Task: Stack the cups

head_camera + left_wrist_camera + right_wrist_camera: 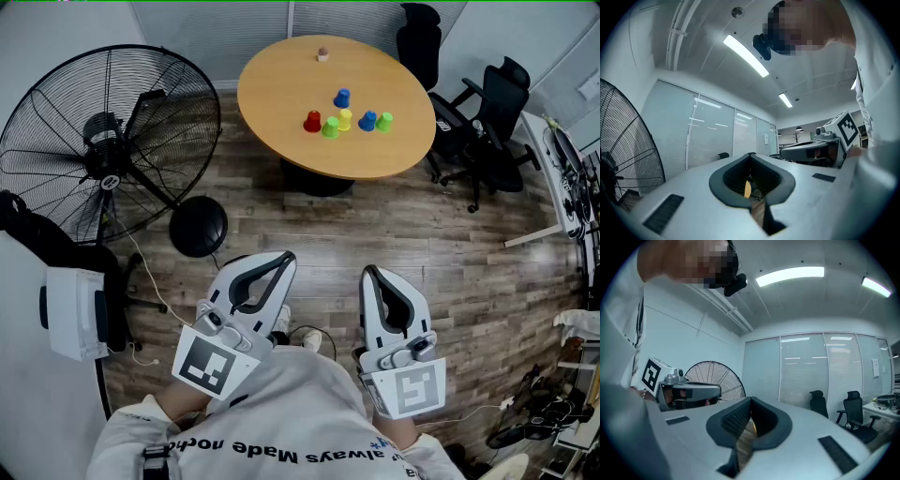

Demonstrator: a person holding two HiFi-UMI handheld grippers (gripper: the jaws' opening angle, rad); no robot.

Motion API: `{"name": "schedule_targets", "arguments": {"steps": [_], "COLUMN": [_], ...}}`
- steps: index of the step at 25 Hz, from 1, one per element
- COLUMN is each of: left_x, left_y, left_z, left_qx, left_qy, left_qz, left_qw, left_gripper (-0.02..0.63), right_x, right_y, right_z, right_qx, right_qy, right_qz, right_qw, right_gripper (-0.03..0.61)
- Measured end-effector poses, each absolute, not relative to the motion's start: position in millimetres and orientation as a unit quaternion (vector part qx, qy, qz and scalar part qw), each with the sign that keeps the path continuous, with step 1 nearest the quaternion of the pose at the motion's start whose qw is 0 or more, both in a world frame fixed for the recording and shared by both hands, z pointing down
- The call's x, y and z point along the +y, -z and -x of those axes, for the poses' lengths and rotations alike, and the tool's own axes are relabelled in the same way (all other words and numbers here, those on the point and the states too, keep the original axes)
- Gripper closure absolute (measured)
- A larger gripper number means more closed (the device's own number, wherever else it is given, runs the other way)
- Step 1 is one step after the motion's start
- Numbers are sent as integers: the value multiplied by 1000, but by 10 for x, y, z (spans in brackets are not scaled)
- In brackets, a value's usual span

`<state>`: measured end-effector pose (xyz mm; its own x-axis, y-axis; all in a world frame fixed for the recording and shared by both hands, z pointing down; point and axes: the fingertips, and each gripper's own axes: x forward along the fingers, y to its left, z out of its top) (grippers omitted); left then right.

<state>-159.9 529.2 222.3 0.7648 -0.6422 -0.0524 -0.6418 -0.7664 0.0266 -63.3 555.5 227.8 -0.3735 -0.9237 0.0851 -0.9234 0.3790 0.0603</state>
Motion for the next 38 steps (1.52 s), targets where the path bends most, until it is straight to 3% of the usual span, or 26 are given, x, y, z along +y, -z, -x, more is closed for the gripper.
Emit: {"name": "schedule_targets", "arguments": {"steps": [16,26,38], "left_x": [5009,4587,3674], "left_y": [-2280,-2349,-2270], "left_z": [1863,1671,917], "left_qx": [-326,-332,-334], "left_qy": [29,26,21], "left_qz": [-945,-943,-942], "left_qw": [14,15,12], "left_gripper": [589,589,589], "right_x": [5126,4825,3880], "right_y": [-1880,-2353,-2202], "right_z": [1064,760,97], "right_qx": [-825,-822,-832], "right_qy": [22,-9,-3], "right_qz": [-565,-567,-554], "right_qw": [21,46,31], "right_gripper": [549,549,549]}}
